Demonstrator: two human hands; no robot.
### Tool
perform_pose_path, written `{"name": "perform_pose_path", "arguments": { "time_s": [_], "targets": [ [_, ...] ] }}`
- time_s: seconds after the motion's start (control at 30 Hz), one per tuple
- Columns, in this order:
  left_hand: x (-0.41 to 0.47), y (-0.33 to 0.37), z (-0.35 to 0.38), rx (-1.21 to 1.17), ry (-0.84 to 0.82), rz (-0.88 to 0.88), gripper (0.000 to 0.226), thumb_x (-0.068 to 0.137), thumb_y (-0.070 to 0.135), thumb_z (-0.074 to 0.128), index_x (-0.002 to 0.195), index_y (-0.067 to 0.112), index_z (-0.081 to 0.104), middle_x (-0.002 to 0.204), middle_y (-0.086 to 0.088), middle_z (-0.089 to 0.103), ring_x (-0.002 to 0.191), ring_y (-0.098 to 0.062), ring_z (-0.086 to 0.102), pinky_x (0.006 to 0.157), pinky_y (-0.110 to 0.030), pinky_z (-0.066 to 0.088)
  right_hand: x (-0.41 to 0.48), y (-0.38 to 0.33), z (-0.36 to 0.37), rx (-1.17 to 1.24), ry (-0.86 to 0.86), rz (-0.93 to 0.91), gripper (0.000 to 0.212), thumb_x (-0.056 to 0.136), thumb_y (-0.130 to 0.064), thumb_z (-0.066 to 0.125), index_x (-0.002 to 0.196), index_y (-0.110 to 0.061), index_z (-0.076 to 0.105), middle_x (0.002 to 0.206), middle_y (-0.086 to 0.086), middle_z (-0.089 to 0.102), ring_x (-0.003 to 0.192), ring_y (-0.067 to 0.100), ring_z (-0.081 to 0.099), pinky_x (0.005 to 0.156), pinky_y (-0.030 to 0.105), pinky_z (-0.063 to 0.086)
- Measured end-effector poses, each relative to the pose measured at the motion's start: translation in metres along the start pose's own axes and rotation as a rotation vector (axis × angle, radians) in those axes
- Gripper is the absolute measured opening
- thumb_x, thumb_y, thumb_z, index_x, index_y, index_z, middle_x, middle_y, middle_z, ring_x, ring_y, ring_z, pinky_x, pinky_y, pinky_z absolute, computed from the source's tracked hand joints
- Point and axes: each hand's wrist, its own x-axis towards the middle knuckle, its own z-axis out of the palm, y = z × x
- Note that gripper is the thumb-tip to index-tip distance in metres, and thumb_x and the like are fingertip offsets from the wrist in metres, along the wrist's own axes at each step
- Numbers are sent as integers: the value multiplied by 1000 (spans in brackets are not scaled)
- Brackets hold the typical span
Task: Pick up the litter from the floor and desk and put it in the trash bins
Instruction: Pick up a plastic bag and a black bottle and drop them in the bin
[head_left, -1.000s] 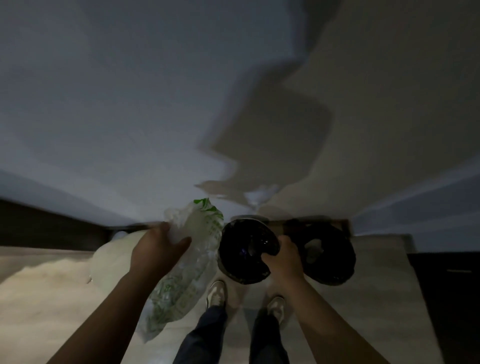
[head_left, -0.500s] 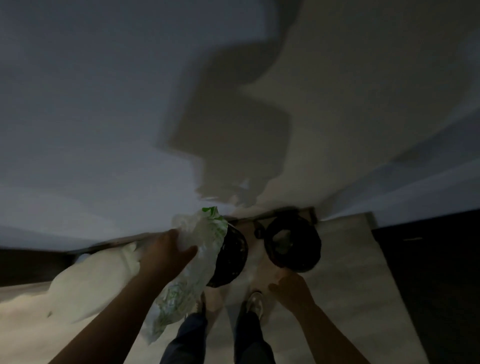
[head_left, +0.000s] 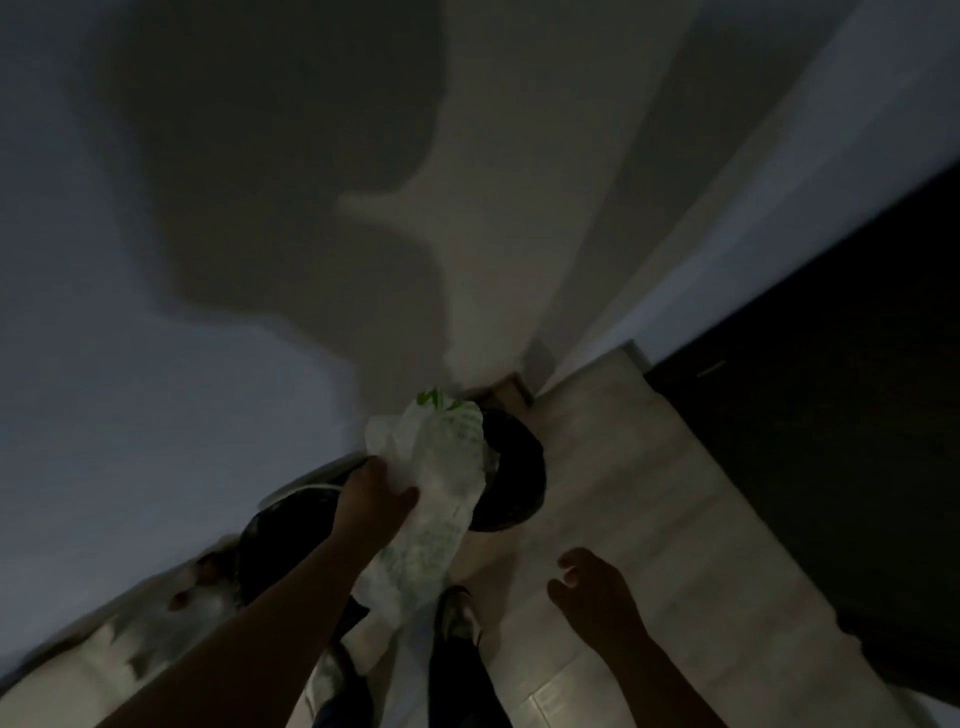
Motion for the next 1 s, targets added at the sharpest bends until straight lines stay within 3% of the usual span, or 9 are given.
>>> {"name": "perform_pose_path", "arguments": {
  "time_s": [0.23,0.4,0.63,0.73,0.8,0.87,0.9,1.0],
  "targets": [
    [90,32,103,118,-90,90,58,86,28,66,129,-4,44,126,-21,54,115,-35,53,91,-39,47,83,62,-6,131,78,45,34,90,-23,62,122,-18,54,117,4,59,99,12,54,87,26,49],
    [144,26,160,256,-135,166,54,88,25,63,132,0,43,127,-21,54,116,-37,52,90,-39,44,136,95,6,142,115,83,34,90,-23,63,123,-18,54,118,3,60,98,10,55,85,25,49],
    [190,1,207,373,-31,18,45,82,26,69,115,0,53,114,-22,60,105,-38,58,88,-41,47,173,123,28,140,111,105,33,90,-23,62,122,-19,54,121,3,60,96,9,54,83,24,49],
    [200,-11,220,451,-176,45,66,82,41,68,128,1,44,124,-21,55,113,-36,54,93,-40,45,180,123,34,140,110,98,35,90,-23,63,123,-18,54,121,3,60,97,10,55,85,26,51],
    [204,-15,226,417,-350,56,85,85,46,63,145,2,23,143,-22,39,129,-36,43,104,-42,40,184,119,36,137,111,96,36,90,-24,63,124,-19,53,121,3,60,96,9,55,84,25,50],
    [203,-17,227,516,-347,144,98,86,51,59,150,4,3,156,-21,14,142,-37,22,113,-44,29,186,114,37,133,111,88,36,89,-24,63,124,-19,53,120,3,60,96,9,55,86,26,51],
    [201,-18,224,590,-289,235,98,86,53,57,151,5,2,157,-19,10,144,-35,17,114,-45,26,187,111,37,129,111,84,36,89,-24,63,124,-18,53,120,4,60,97,9,55,87,27,51],
    [199,-22,214,593,-104,511,83,85,42,62,148,3,24,151,-20,31,139,-33,31,111,-43,30,187,101,37,119,112,71,36,90,-25,63,124,-19,53,120,4,60,98,10,56,88,27,52]
  ]
}}
